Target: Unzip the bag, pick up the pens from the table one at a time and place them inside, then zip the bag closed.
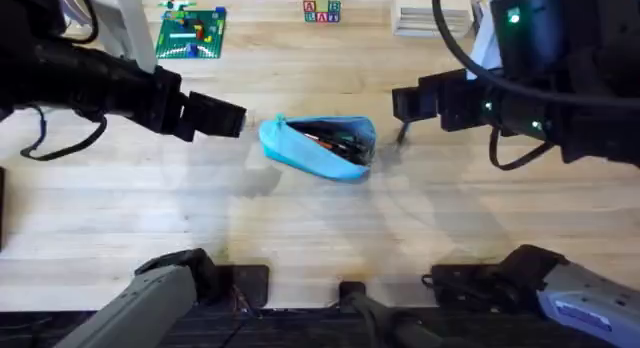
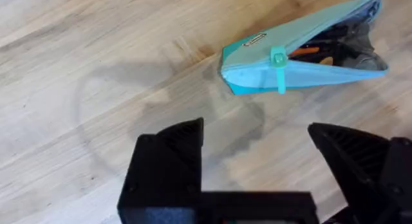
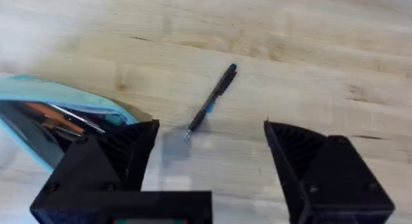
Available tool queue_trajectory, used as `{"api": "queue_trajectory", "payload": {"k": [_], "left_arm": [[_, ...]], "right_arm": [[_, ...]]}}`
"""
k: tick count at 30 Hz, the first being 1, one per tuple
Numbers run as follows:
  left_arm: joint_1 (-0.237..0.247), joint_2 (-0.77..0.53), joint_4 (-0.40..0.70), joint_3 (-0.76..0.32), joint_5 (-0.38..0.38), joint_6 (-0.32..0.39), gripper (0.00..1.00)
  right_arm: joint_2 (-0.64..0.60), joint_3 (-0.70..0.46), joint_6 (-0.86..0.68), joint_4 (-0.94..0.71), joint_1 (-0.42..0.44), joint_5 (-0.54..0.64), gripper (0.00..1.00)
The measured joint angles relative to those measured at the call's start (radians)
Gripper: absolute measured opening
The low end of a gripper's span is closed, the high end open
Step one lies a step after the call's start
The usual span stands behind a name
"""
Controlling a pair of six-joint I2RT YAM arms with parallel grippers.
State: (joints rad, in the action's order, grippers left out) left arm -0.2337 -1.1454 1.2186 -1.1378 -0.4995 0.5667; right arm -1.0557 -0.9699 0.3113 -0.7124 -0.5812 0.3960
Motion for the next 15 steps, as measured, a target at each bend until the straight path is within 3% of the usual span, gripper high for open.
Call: {"api": "queue_trajectory", "payload": {"k": [8, 15], "left_arm": [[0.0, 0.0, 0.0, 0.0, 0.0, 0.0, 0.995], [0.0, 0.0, 0.0, 0.0, 0.0, 0.0, 0.995]], "right_arm": [[-0.005, -0.004, 0.079, -0.021, 0.0, 0.005, 0.998], [-0.115, -0.106, 0.168, -0.171, 0.0, 0.008, 0.998]]}}
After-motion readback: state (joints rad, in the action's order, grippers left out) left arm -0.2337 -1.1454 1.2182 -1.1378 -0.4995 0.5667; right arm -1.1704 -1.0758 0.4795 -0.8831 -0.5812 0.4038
